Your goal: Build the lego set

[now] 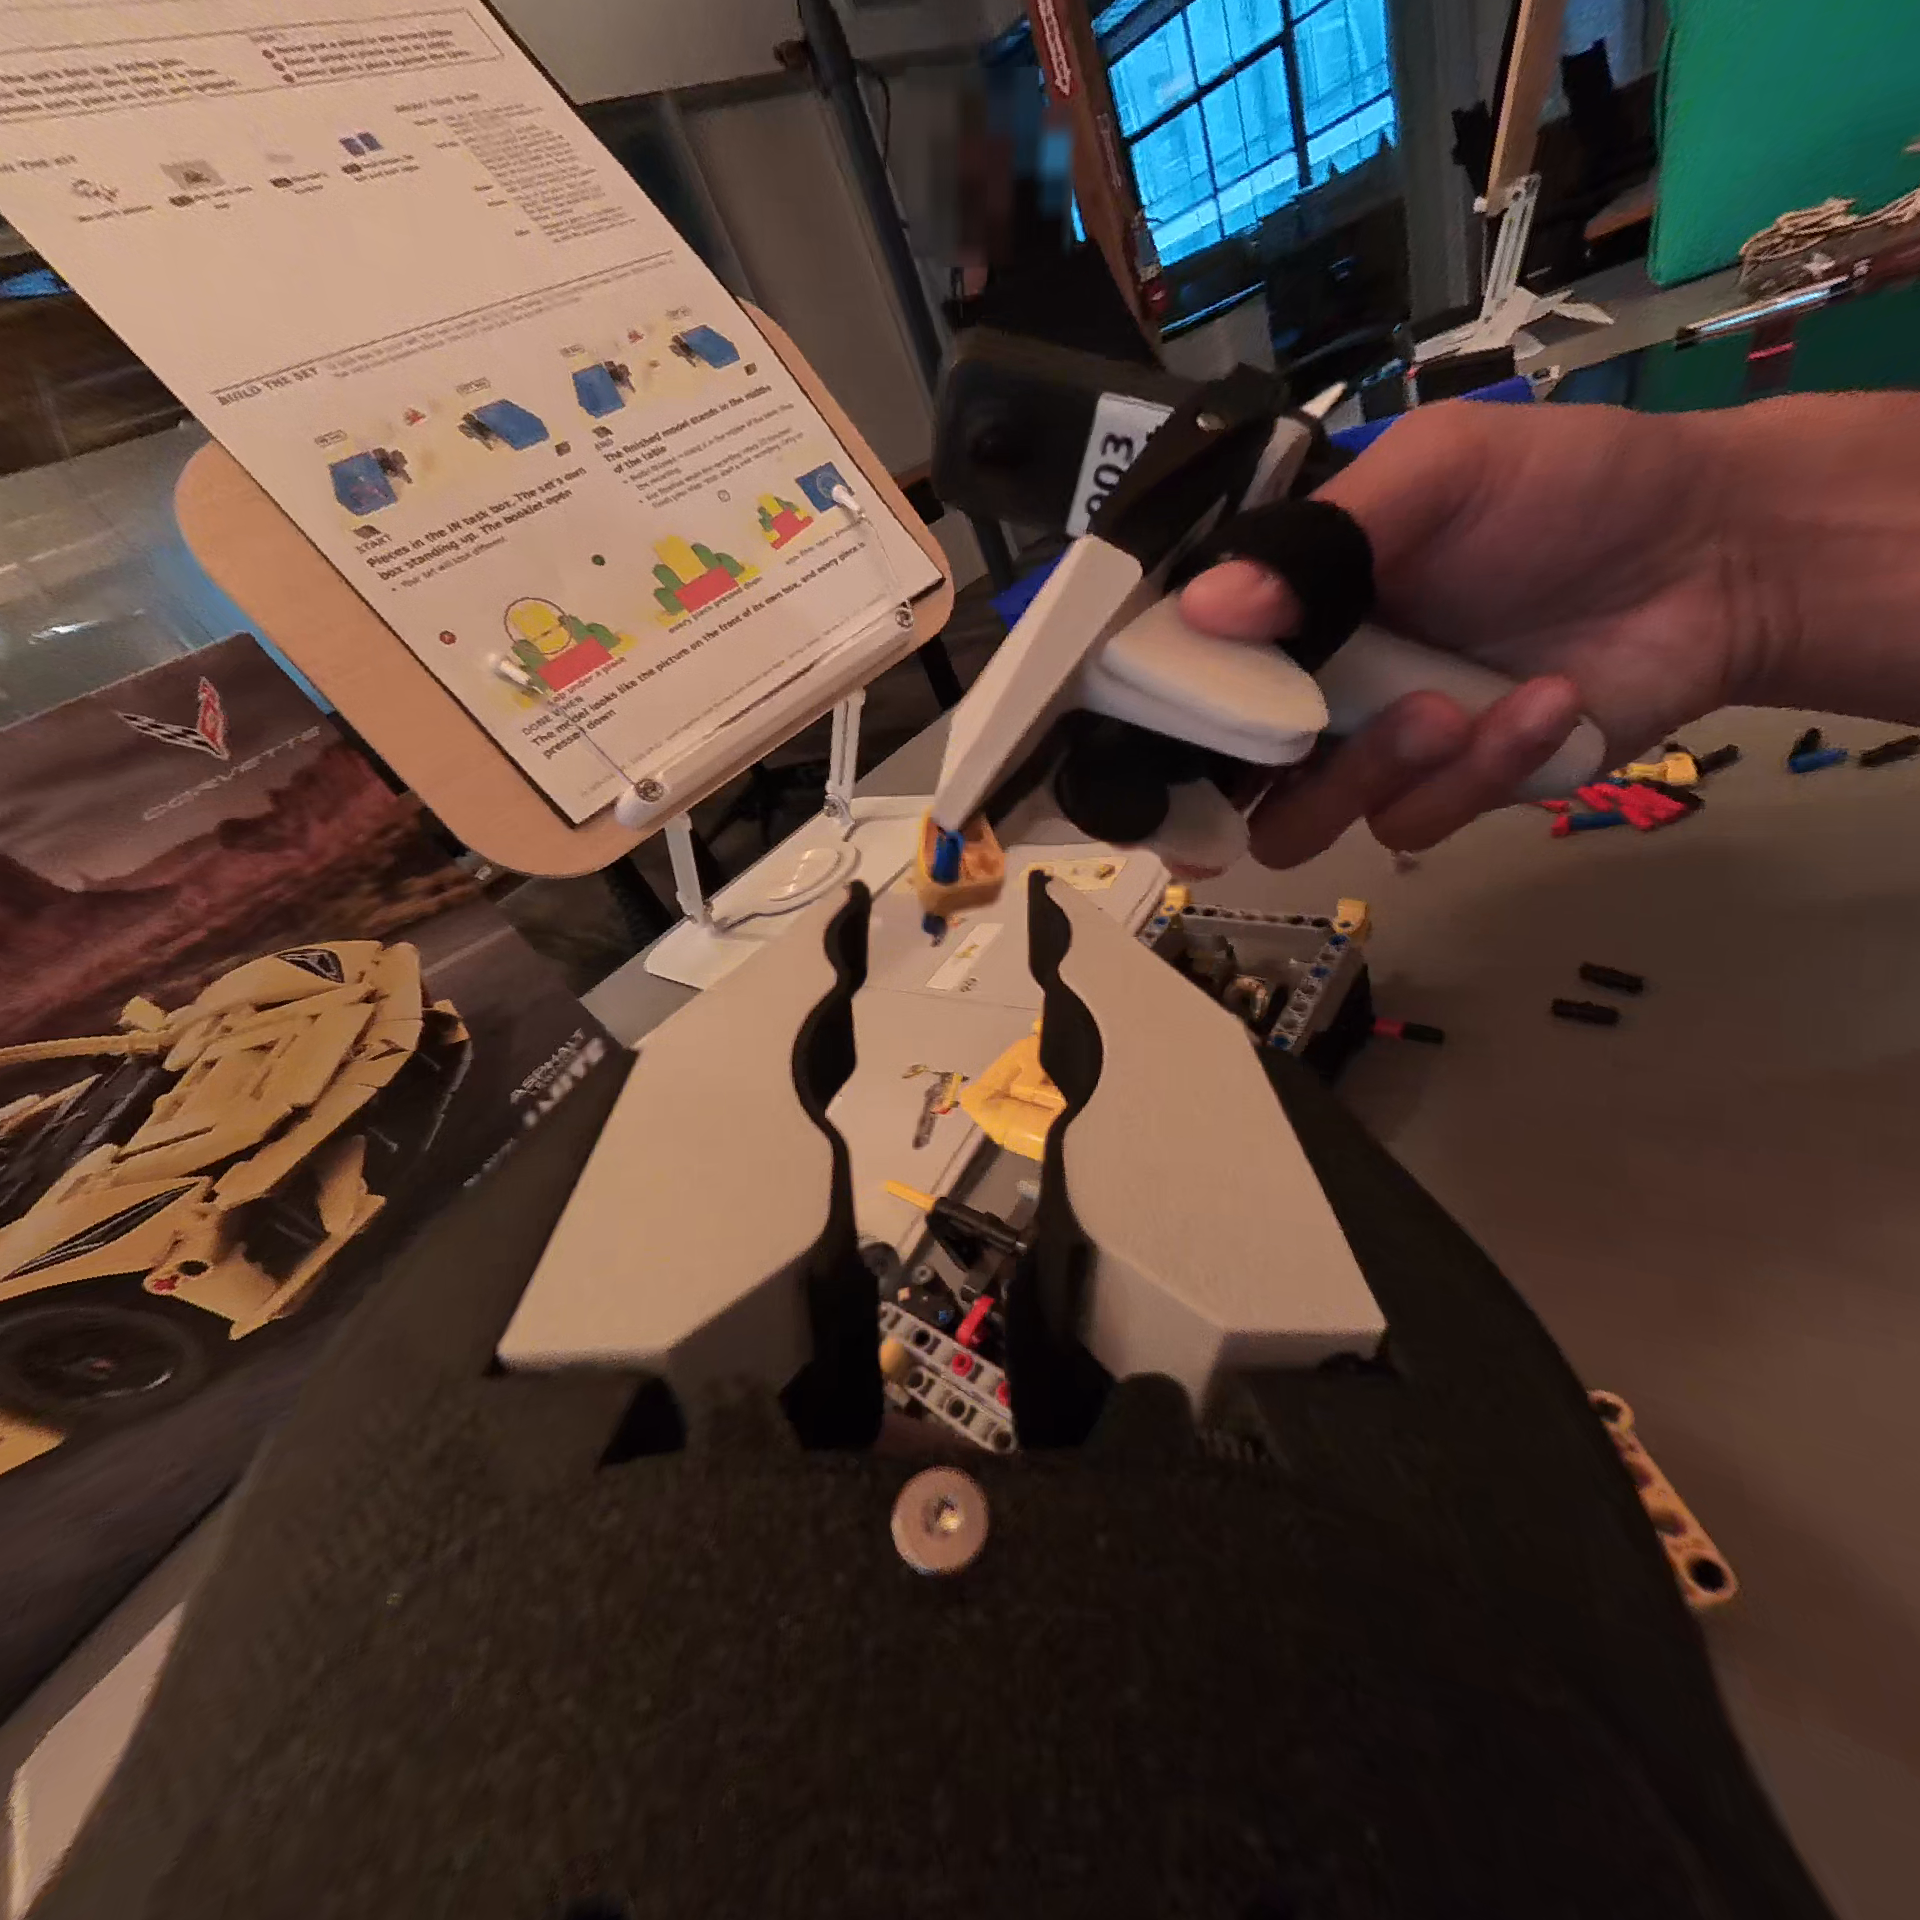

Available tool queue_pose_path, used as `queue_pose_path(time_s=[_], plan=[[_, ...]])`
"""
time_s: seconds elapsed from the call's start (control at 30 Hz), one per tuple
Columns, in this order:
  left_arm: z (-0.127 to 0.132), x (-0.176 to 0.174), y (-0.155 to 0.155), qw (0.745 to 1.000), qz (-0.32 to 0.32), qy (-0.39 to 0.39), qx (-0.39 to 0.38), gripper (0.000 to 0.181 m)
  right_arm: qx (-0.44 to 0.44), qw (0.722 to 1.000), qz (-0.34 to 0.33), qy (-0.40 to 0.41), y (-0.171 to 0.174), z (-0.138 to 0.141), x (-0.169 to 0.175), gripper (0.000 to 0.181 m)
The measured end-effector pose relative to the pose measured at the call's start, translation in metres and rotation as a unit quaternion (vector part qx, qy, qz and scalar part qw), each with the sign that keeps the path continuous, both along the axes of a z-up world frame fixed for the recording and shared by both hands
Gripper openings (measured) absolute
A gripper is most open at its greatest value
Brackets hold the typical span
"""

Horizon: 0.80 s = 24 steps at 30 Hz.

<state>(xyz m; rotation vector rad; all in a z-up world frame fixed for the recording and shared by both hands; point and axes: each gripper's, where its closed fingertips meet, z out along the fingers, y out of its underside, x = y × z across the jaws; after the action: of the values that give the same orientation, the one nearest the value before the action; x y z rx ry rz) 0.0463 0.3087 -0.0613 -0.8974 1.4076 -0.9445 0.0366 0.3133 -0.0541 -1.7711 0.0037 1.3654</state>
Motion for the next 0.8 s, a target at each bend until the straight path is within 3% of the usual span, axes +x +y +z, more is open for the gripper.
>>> queue_pose_path(time_s=[0.1, 0.27, 0.37, 0.63, 0.8], plan=[[0.009, -0.005, -0.002, 1.0, -0.005, -0.026, 0.007, 0.017, 0.002, 1.0, 0.008, 0.017, 0.001, 0.003, -0.006, 0.007], [0.009, -0.005, -0.002, 1.0, 0.0, -0.021, 0.017, 0.017, 0.008, 1.0, 0.005, 0.021, 0.003, 0.002, -0.006, 0.007], [0.017, -0.008, 0.0, 0.999, 0.007, -0.041, 0.015, 0.017, 0.048, 0.998, -0.002, 0.035, 0.0, 0.017, -0.002, 0.025], [0.033, -0.016, 0.005, 0.996, 0.006, -0.089, -0.015, 0.016, 0.059, 0.998, -0.023, 0.013, -0.004, 0.02, 0.011, 0.02], [0.034, -0.017, 0.006, 0.995, 0.001, -0.093, -0.034, 0.016, 0.057, 0.997, -0.028, 0.04, -0.006, 0.024, 0.019, 0.013]])
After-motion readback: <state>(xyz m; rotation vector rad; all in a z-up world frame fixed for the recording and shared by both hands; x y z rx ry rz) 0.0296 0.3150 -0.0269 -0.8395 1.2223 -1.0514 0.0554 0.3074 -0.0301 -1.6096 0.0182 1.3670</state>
